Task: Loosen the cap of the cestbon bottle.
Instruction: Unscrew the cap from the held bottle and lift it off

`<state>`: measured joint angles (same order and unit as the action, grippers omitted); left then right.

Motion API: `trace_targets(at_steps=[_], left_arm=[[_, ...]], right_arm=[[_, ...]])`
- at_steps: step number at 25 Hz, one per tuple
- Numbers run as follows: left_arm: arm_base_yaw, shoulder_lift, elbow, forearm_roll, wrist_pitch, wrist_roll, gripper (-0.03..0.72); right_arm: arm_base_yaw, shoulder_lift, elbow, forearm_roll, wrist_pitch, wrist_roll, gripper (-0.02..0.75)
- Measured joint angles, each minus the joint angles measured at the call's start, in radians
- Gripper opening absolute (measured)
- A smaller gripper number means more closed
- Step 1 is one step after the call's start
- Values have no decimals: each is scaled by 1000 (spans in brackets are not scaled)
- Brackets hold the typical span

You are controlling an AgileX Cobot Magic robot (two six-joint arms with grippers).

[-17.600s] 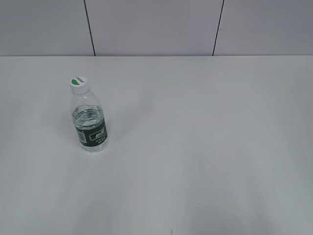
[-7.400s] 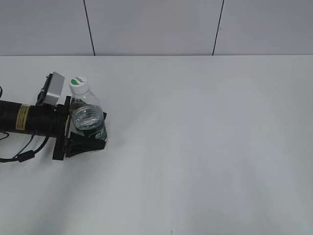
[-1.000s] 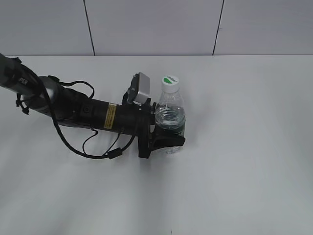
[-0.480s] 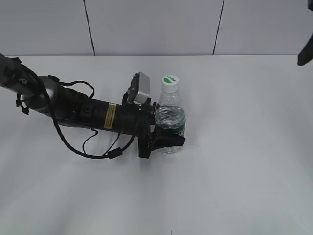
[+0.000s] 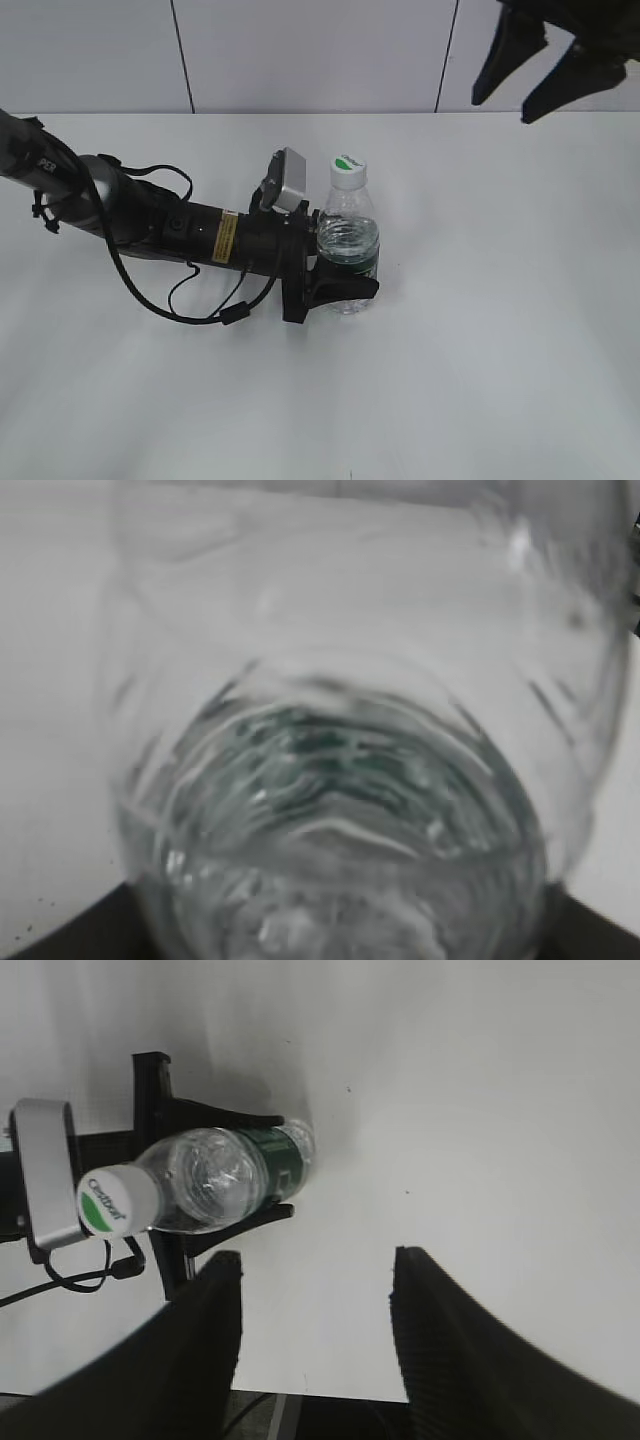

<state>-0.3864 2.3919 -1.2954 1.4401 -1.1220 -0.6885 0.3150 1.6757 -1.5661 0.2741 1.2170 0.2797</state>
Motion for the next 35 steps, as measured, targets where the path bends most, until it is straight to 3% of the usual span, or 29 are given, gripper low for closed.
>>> trace_targets(at_steps=[8, 15, 35], left_arm=[[0, 0, 0, 7, 6, -1, 412], [-1, -2, 0, 11, 20, -1, 412], [-2, -5, -7, 10, 56, -1, 412]], right_arm=[[122, 154, -149, 15, 0, 23, 373], [174, 245, -209, 28, 0, 32, 373], [205, 292, -215, 29, 1, 39, 373]])
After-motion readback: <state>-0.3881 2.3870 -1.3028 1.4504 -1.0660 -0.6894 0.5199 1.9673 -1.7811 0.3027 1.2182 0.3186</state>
